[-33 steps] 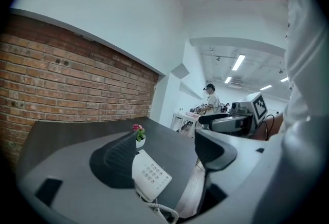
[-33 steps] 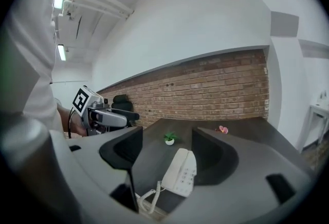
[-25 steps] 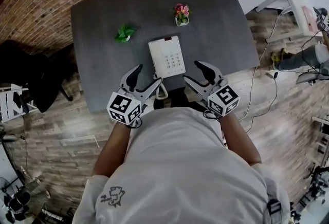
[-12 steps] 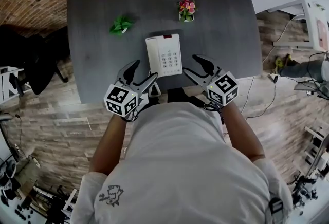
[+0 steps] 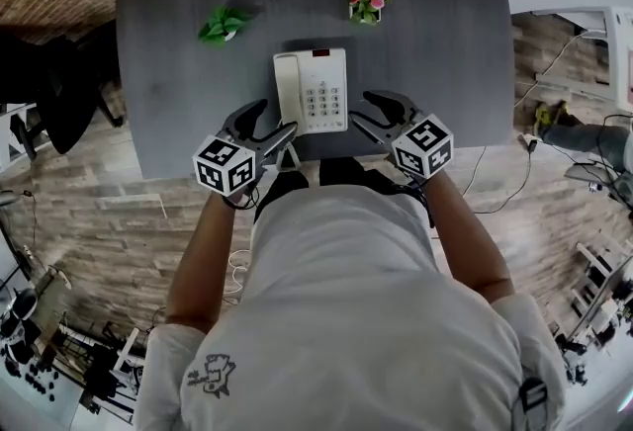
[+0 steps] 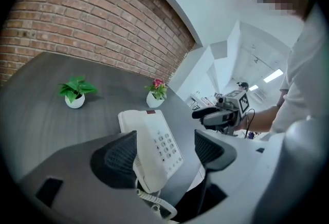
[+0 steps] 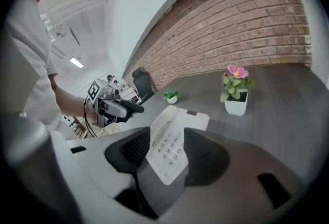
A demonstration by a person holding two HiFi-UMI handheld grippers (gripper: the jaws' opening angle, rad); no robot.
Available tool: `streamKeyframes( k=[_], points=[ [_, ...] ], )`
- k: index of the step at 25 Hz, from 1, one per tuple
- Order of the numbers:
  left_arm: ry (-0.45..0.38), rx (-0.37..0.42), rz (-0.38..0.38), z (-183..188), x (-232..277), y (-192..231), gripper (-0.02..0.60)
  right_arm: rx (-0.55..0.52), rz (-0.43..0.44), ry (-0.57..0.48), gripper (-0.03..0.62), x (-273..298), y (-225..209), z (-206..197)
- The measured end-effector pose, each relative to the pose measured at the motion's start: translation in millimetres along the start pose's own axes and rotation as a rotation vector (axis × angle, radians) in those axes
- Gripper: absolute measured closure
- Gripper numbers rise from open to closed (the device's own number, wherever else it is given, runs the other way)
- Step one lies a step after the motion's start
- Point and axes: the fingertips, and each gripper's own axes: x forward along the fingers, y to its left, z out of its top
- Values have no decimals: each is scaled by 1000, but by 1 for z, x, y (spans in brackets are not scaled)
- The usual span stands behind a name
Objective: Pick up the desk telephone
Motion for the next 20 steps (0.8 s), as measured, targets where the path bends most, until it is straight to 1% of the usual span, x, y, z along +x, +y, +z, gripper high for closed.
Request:
streamKeyframes(
  k=[5, 9, 11, 15, 20],
  points=[
    [26, -58, 18, -20, 14, 21, 215, 58, 22, 60, 399, 19, -16, -32],
    [48, -87, 26, -32, 28, 39, 215, 148, 51, 73, 424, 33, -30, -47],
    [52, -118, 8, -38, 33, 45, 215, 178, 64, 84, 427, 41, -34, -55],
    [39, -198, -57, -45, 44, 49, 215, 216, 74, 112, 432, 53, -40, -69],
    [18, -237, -80, -50, 51, 60, 216, 235, 94, 132, 451, 64, -41, -81]
  ],
)
